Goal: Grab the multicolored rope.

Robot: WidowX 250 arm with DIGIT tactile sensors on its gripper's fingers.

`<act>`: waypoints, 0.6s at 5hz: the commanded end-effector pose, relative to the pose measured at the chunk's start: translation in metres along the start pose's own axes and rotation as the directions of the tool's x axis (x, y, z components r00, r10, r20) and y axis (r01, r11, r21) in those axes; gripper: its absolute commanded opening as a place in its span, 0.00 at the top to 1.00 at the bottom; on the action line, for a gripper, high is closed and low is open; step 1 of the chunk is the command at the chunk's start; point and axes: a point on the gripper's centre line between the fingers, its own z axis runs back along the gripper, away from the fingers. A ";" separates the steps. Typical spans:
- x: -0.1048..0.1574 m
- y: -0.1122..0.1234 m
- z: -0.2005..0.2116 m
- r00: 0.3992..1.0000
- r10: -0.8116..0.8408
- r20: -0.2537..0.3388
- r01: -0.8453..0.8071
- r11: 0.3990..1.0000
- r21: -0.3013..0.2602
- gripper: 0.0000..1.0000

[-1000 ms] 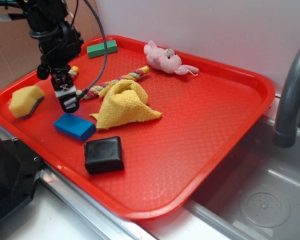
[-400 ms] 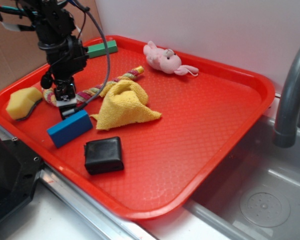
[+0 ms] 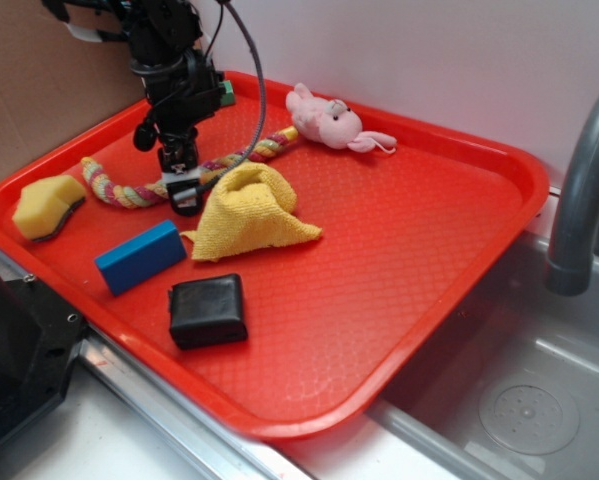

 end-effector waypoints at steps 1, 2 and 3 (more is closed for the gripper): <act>0.007 0.005 -0.012 0.996 0.087 -0.010 -0.087 0.996 -0.027 1.00; -0.005 0.005 0.008 0.979 0.205 -0.006 -0.205 0.978 -0.032 1.00; -0.022 0.003 0.047 0.947 0.316 0.056 -0.313 0.948 -0.049 1.00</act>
